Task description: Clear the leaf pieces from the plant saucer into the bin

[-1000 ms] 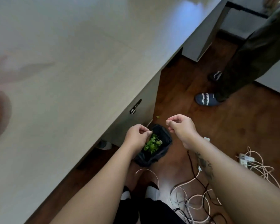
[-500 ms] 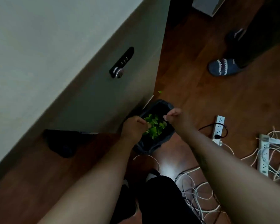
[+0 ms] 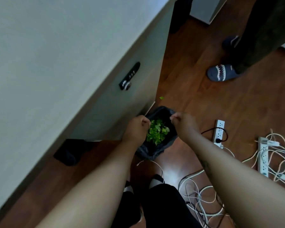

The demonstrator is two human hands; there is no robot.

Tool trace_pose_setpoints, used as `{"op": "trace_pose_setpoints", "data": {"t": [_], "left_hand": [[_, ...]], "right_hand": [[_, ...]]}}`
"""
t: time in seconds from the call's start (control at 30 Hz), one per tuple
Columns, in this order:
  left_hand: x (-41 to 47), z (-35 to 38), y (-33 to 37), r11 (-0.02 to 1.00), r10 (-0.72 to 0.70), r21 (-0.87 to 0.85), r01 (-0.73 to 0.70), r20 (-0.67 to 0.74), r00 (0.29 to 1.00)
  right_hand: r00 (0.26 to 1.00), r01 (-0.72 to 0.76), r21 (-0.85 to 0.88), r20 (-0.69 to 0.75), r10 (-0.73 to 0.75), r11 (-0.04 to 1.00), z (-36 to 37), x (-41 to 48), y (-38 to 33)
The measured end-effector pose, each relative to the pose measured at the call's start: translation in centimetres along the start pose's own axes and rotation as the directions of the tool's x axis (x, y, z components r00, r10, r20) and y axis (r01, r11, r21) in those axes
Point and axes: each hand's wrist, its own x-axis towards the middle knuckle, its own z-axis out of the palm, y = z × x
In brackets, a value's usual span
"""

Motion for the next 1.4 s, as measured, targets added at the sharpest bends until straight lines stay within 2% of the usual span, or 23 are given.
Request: {"op": "trace_pose_setpoints", "data": {"t": [0.13,0.2,0.3,0.37,0.53,0.63,0.8,0.93,1.0,1.13,1.27,1.4], "left_hand": [[-3.6,-4.3,5.1,0.993,0.073,0.092,-0.072,-0.003,0.997],[-5.8,-7.5,8.6,0.976,0.158,0.153,-0.158,0.015,0.987],[-9.3,-12.2,13.1,0.844,0.405,0.364,-0.393,0.047,0.913],[-10.9,-15.0,14.6,0.758,0.537,0.446,-0.476,-0.010,0.844],[-13.8,-21.7,13.5,0.743,0.561,0.553,-0.377,-0.208,0.801],[-16.0,-26.0,10.5,0.785,0.508,0.557,-0.272,-0.325,0.798],[-19.7,-32.4,3.5,0.831,0.373,0.554,-0.041,-0.501,0.781],[-23.2,-37.0,-3.0,0.892,0.199,0.432,0.136,-0.643,0.740],[-24.9,-38.9,-6.5,0.889,0.166,0.412,0.200,-0.697,0.697],[-27.5,-42.1,-12.4,0.887,0.127,0.376,0.268,-0.756,0.642],[-28.6,-44.6,-17.8,0.888,0.003,0.299,0.351,-0.764,0.645],[-28.2,-46.1,-21.1,0.894,-0.049,0.255,0.367,-0.761,0.646]], "right_hand": [[0.995,0.061,0.002,-0.079,-0.060,0.998,-4.5,-3.8,-5.2],[0.985,0.116,-0.011,-0.130,-0.116,0.993,-7.4,-6.0,-8.3],[0.953,0.237,-0.074,-0.177,-0.247,0.969,-11.3,-9.0,-12.8],[0.936,0.289,-0.090,-0.185,-0.301,0.953,-13.2,-10.3,-15.4],[0.889,0.412,-0.130,-0.159,-0.429,0.902,-14.6,-12.1,-21.9],[0.865,0.480,-0.130,-0.094,-0.493,0.867,-12.9,-13.2,-26.3],[0.772,0.632,-0.143,0.038,-0.634,0.762,-7.5,-15.0,-33.5],[0.675,0.738,-0.098,0.116,-0.728,0.668,-1.1,-16.9,-39.8],[0.623,0.780,-0.054,0.147,-0.768,0.623,2.3,-18.3,-42.5],[0.530,0.841,-0.020,0.236,-0.815,0.541,8.2,-21.0,-47.6],[0.461,0.876,0.008,0.272,-0.844,0.482,14.2,-23.2,-52.8],[0.403,0.907,0.015,0.258,-0.878,0.420,18.9,-24.2,-56.4]]}}
